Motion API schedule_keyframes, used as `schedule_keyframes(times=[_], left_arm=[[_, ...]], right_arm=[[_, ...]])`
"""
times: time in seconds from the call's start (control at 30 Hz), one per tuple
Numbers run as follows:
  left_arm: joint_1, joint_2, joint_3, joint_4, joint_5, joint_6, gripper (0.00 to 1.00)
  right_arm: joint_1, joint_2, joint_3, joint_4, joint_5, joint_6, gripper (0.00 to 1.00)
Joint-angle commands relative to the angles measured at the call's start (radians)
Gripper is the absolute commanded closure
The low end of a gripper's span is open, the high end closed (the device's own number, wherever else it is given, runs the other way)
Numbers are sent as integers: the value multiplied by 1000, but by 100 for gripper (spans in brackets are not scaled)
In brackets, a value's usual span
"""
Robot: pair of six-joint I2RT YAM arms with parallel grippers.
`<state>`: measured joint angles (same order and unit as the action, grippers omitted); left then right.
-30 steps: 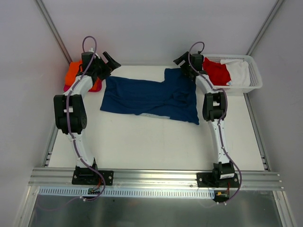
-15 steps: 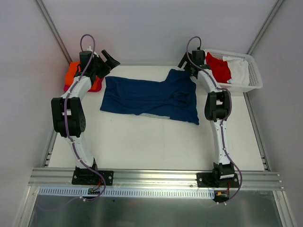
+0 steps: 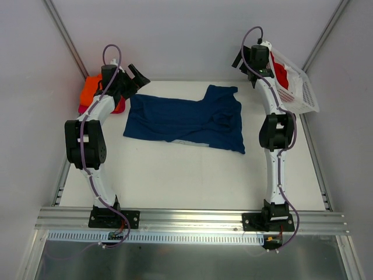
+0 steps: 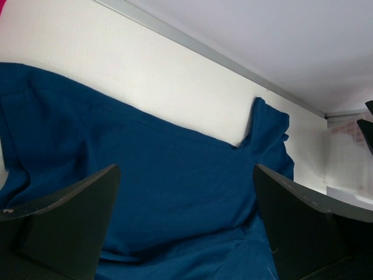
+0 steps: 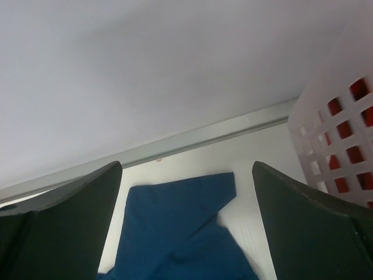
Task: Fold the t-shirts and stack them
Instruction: Grap the side of the flattened tshirt furthest away from the robot with both arms
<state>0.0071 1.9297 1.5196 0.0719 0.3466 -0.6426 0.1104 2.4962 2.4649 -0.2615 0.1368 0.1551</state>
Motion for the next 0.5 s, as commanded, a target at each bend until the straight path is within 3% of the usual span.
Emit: schedule_keyframes(times=[0.0,0.47], left_arm=[[-2,-54,-4,32,-17,32,1],[-2,-12,2,26,-21,23,1]], right_arm=[[-41,-28,-38,-10,31,20,1],[-3,69,-81,-73,-16,142,1]])
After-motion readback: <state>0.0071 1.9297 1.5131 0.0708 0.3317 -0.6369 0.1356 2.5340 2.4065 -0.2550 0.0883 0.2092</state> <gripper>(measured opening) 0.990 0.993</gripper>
